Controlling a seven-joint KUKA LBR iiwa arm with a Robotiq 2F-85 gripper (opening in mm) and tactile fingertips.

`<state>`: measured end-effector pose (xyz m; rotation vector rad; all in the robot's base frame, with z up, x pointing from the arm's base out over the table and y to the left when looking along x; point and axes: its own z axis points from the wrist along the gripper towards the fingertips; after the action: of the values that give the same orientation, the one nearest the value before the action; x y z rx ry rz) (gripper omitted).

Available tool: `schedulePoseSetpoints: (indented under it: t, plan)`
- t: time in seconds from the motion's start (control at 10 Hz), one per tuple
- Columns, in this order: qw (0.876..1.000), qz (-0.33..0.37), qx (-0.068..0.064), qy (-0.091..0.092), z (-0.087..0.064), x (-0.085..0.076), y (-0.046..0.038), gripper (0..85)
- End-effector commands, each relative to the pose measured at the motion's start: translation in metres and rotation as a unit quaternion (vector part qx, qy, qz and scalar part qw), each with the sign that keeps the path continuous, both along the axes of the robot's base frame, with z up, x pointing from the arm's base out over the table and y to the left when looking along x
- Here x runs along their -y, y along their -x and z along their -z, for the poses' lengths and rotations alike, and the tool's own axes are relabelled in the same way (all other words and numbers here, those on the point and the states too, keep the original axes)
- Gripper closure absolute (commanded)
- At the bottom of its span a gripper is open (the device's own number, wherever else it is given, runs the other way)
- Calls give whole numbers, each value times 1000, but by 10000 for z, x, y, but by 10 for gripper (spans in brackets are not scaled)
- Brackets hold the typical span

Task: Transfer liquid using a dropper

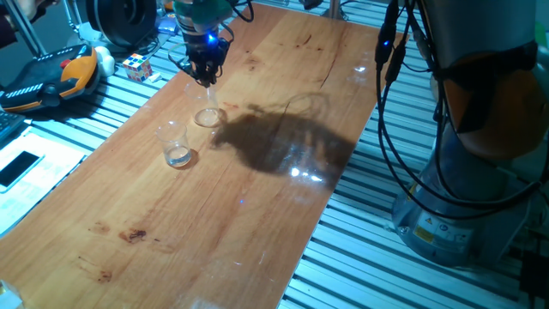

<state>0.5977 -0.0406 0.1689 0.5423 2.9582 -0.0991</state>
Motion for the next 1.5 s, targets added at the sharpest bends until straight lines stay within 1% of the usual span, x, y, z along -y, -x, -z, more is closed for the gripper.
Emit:
schedulePoseSetpoints:
  t: [0.0, 0.6, 0.9, 1.0, 1.4]
  plan:
    - [1000, 0, -1, 1, -16, -9, -4, 703]
    - [1000, 2, -3, 8, -150, -81, 7, 707]
    - [1000, 1, -3, 9, -152, -92, 1, 697]
    - [1000, 1, -3, 9, -137, -92, -7, 667]
    - [1000, 1, -4, 6, -75, -91, -36, 667]
